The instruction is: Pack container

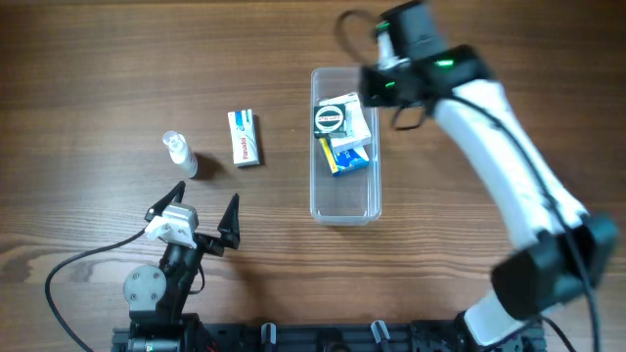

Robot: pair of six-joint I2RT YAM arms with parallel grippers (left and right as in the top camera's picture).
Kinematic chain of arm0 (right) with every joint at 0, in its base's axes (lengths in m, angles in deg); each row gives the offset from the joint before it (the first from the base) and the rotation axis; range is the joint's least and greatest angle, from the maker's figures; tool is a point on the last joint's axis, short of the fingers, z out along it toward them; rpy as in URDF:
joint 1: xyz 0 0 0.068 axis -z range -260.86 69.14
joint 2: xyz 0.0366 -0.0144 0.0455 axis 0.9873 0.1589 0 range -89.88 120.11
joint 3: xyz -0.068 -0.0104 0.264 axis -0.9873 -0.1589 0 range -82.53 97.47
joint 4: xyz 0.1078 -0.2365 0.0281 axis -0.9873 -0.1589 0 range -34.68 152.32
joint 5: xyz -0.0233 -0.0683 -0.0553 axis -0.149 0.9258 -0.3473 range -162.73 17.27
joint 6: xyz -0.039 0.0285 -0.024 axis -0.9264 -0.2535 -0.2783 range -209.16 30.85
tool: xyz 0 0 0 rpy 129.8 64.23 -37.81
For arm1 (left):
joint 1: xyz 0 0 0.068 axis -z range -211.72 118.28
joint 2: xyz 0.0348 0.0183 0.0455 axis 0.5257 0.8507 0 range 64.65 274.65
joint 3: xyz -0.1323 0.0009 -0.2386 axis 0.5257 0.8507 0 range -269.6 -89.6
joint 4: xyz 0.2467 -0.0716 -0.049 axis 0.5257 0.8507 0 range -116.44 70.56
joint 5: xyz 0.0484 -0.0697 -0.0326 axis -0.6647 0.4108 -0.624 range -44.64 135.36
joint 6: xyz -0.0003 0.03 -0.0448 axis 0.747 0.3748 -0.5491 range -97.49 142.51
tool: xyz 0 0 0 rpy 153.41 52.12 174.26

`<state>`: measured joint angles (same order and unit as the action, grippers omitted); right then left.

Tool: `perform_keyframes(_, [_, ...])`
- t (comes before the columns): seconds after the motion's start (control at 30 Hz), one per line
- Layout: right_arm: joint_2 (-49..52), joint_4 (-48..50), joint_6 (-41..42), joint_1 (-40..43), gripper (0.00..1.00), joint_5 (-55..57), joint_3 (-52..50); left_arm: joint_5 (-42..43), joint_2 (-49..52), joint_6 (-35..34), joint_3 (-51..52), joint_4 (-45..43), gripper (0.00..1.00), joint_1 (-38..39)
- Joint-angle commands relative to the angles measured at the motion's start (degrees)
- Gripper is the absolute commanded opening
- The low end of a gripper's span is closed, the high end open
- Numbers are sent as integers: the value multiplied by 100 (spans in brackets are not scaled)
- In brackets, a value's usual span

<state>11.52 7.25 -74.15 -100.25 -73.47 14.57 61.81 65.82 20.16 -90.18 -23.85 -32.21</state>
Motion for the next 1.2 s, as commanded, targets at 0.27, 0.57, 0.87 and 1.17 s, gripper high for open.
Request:
perform_keyframes(0.27, [-422,-566,592,3145,100,378,11,90,-35,83,26,17,100,-37])
perform_keyframes(0.57, [-337,-540,916,3807,100,391,-258,90,-35,83,26,17,100,-37])
perform_keyframes(0.87, [-337,-538,916,3807,100,391,-258,90,-35,83,26,17,100,-37])
perform_keyframes(1.17, [-337,-538,914,3807,100,393,-258,3088,-31,-1158,-385,-1797,100,-37])
